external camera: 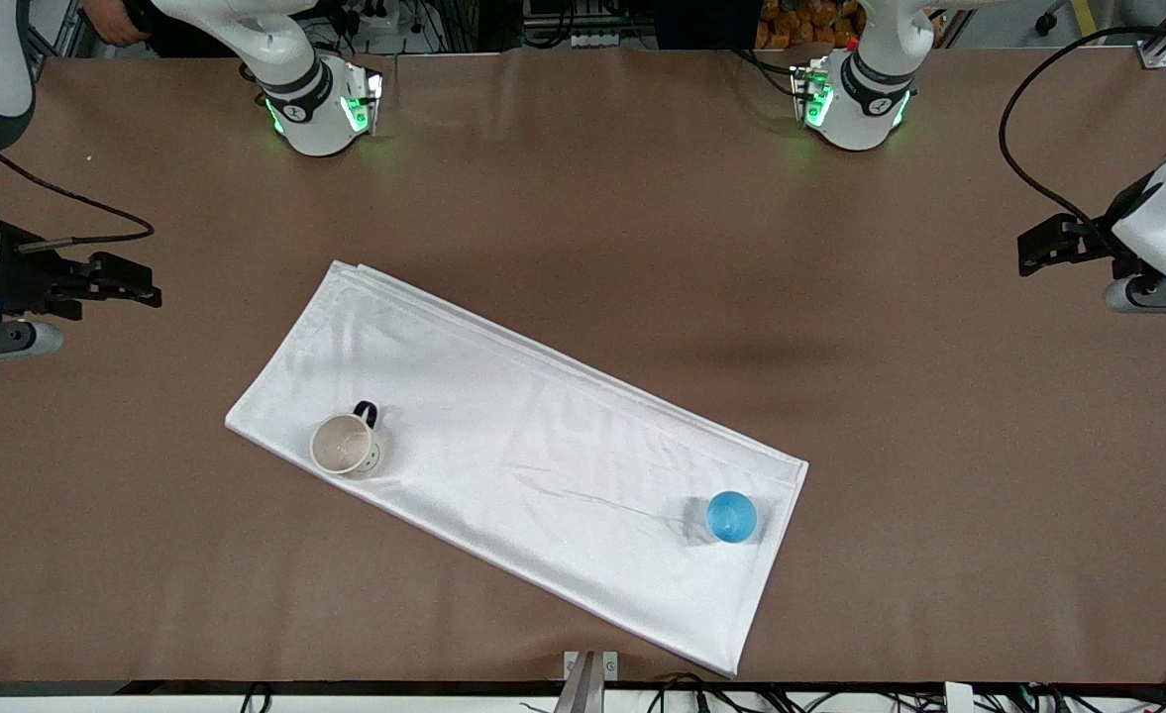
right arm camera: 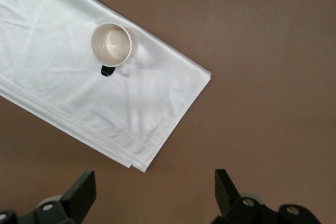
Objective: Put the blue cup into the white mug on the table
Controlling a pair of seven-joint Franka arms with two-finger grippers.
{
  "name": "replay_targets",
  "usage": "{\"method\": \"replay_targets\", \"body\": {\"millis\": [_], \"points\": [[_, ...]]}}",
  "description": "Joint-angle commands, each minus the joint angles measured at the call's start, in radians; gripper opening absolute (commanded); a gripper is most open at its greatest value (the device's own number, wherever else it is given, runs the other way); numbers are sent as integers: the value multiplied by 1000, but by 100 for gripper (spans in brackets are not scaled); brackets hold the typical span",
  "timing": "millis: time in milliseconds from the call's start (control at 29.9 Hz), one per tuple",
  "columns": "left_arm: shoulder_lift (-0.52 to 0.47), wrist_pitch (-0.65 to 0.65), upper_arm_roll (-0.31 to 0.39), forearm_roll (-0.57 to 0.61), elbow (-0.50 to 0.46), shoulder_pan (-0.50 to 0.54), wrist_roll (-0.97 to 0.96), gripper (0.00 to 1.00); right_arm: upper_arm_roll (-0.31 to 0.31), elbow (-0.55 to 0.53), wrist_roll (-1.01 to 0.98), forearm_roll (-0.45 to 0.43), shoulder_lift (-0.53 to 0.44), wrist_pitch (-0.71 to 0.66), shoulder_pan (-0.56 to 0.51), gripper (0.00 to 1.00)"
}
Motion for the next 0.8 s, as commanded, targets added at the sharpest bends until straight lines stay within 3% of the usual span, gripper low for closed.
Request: {"method": "replay_targets", "body": {"millis": [0,401,635,768], "points": [[2,-15,-7,29,9,0,3,100,0,0,0,11,-9,-10,2,100],[83,10,-7,23,34,-10,-19,100,0,0,0,11,-9,-11,6,100],[205,172,-8,11,34,-52,-207,100,0,-7,27,11,-3,4,26,100],[271,263,-8,-21,34,-69,-279,100,0,-67,120,11,-9,53,86,100]]}}
